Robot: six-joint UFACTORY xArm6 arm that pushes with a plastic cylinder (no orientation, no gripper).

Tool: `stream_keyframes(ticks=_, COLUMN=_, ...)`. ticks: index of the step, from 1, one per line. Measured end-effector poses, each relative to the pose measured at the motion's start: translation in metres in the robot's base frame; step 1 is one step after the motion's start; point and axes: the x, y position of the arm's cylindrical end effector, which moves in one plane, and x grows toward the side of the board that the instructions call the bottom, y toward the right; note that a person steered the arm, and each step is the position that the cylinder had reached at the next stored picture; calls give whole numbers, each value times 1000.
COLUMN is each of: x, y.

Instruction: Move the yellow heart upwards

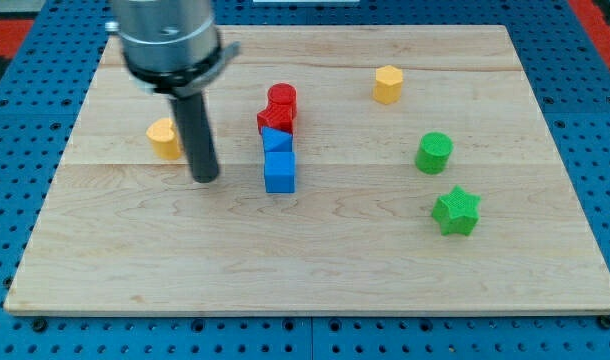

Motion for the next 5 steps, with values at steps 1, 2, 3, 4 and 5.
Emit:
stream_keyframes(ticks=1, x=-21, y=-6)
stream_keyframes(ticks=2, x=-52, y=-18)
stream_keyframes(ticks=3, x=-10, y=-12)
stream_keyframes(ticks=4, x=-41, y=-93)
stream_keyframes(ticks=5, x=-59, y=-73)
